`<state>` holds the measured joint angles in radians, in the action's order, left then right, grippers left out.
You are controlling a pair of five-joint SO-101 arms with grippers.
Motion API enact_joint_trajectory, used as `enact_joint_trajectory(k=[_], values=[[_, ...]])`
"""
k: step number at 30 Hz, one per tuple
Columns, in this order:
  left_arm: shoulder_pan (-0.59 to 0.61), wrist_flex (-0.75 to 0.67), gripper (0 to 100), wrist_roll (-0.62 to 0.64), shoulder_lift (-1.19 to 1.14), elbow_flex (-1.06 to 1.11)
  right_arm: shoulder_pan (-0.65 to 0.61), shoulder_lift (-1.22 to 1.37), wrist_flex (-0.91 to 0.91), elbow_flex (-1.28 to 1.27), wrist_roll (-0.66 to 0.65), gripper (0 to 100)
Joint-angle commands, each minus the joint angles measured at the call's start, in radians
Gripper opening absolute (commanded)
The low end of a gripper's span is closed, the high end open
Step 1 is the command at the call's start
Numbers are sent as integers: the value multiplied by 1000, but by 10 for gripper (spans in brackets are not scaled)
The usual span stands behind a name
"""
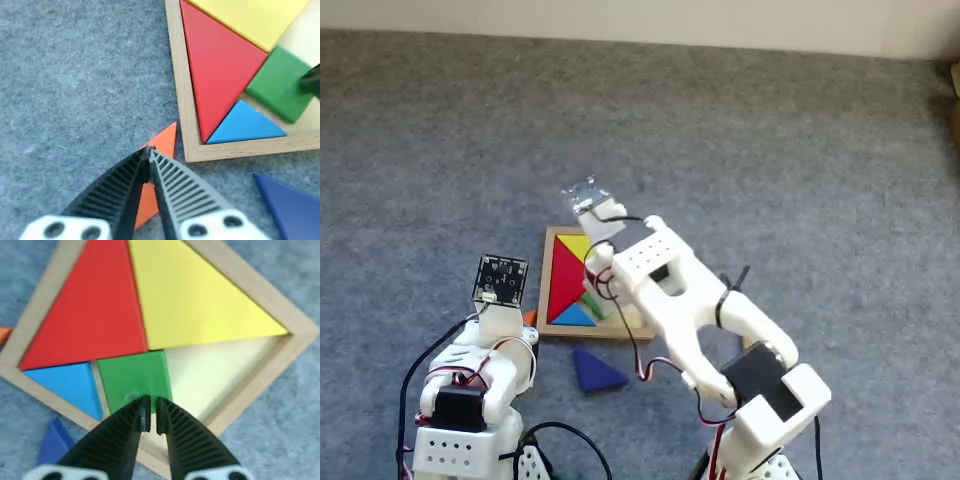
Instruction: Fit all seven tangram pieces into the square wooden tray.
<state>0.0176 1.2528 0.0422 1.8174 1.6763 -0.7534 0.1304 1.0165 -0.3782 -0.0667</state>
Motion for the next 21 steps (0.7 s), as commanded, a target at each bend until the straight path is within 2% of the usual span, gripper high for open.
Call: enact_joint_trajectory(k=[1,12,21], values=[[1,5,9,9,-1,21,-48,15,-19,58,2,29],[1,5,9,9,-1,21,-101,-30,-48,51,2,28],[1,5,9,9,-1,21,-31,-228,97,51,2,28]])
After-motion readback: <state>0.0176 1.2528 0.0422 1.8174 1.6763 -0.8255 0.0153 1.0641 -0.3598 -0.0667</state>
